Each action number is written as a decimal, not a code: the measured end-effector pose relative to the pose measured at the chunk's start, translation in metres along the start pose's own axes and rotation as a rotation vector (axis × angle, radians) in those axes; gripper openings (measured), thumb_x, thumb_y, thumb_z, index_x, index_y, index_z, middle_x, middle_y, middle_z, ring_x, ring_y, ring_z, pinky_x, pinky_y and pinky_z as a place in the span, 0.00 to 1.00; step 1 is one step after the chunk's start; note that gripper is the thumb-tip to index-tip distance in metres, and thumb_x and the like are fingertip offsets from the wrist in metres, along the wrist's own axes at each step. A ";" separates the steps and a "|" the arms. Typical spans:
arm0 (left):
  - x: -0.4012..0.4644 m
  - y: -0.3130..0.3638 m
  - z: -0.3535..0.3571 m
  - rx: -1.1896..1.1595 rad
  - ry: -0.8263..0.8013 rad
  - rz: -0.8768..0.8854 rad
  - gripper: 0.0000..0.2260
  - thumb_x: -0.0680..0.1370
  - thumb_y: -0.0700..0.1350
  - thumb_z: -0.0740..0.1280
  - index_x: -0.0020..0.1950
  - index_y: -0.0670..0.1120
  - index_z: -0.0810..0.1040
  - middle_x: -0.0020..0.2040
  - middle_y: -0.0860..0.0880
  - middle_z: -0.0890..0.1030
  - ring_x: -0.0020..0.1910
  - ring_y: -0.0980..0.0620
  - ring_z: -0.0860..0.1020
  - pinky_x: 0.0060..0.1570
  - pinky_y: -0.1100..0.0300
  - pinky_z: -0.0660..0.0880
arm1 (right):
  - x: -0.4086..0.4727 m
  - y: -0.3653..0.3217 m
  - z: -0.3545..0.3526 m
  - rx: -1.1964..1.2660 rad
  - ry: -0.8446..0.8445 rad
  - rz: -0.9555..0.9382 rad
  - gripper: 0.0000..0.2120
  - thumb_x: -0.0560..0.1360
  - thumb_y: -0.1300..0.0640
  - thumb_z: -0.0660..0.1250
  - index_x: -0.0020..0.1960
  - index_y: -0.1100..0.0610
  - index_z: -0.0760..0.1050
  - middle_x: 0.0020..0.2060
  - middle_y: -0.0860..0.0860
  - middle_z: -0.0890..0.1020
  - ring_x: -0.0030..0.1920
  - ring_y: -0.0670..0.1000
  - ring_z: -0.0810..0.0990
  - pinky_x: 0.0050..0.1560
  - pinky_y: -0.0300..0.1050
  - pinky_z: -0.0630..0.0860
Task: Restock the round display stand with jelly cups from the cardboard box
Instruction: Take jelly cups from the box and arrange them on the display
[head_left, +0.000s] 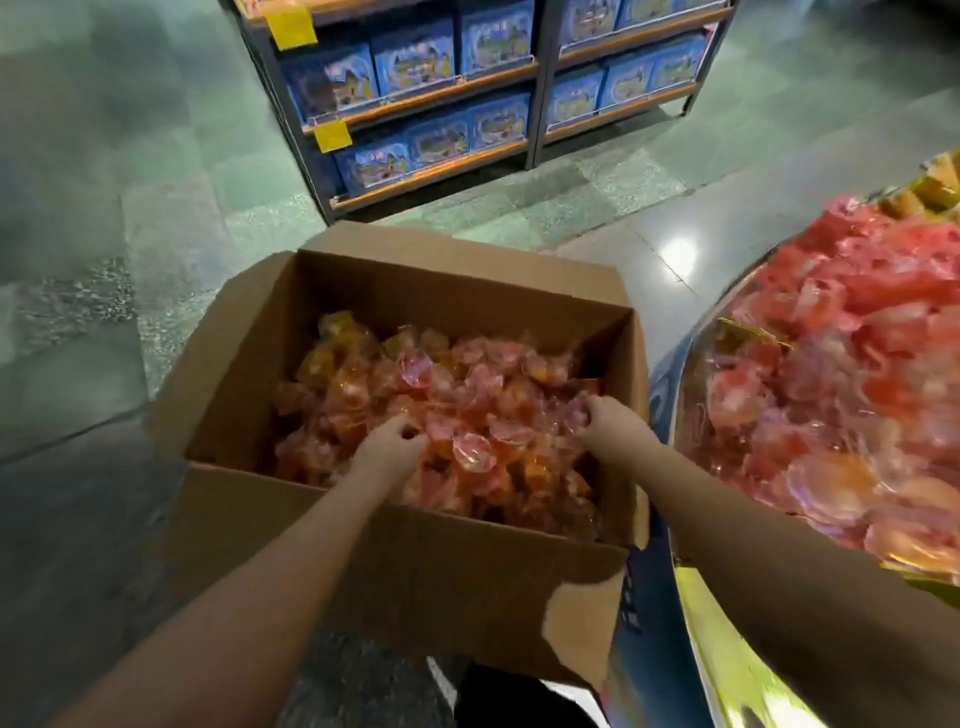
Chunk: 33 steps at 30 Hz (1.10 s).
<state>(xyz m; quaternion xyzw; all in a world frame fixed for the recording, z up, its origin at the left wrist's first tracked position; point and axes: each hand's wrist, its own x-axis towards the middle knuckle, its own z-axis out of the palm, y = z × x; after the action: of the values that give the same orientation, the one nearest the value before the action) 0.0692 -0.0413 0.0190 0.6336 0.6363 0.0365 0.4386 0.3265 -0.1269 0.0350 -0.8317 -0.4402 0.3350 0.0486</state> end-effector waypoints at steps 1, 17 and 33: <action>0.013 0.006 0.008 0.003 -0.018 0.012 0.04 0.81 0.49 0.64 0.55 0.53 0.75 0.48 0.53 0.77 0.44 0.56 0.76 0.43 0.60 0.76 | 0.019 -0.003 -0.004 -0.010 -0.014 0.007 0.06 0.79 0.51 0.62 0.49 0.52 0.76 0.49 0.51 0.80 0.47 0.51 0.79 0.54 0.48 0.78; 0.139 -0.017 -0.004 0.007 0.313 -0.038 0.07 0.78 0.43 0.64 0.55 0.46 0.76 0.54 0.49 0.75 0.53 0.49 0.76 0.55 0.50 0.77 | 0.175 -0.080 0.034 -0.241 -0.132 -0.197 0.23 0.79 0.52 0.62 0.72 0.57 0.67 0.67 0.56 0.72 0.66 0.58 0.73 0.61 0.52 0.73; 0.264 -0.103 -0.070 0.166 0.286 -0.317 0.28 0.79 0.51 0.65 0.77 0.48 0.62 0.71 0.43 0.70 0.71 0.39 0.63 0.69 0.46 0.63 | 0.281 -0.267 0.161 -0.104 -0.204 -0.404 0.33 0.76 0.41 0.65 0.74 0.58 0.64 0.66 0.57 0.75 0.65 0.60 0.74 0.67 0.59 0.70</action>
<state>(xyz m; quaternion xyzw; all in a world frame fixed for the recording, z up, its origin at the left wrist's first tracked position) -0.0037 0.1956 -0.1349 0.5478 0.7845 0.0042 0.2905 0.1517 0.2159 -0.1335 -0.6899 -0.6172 0.3774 0.0270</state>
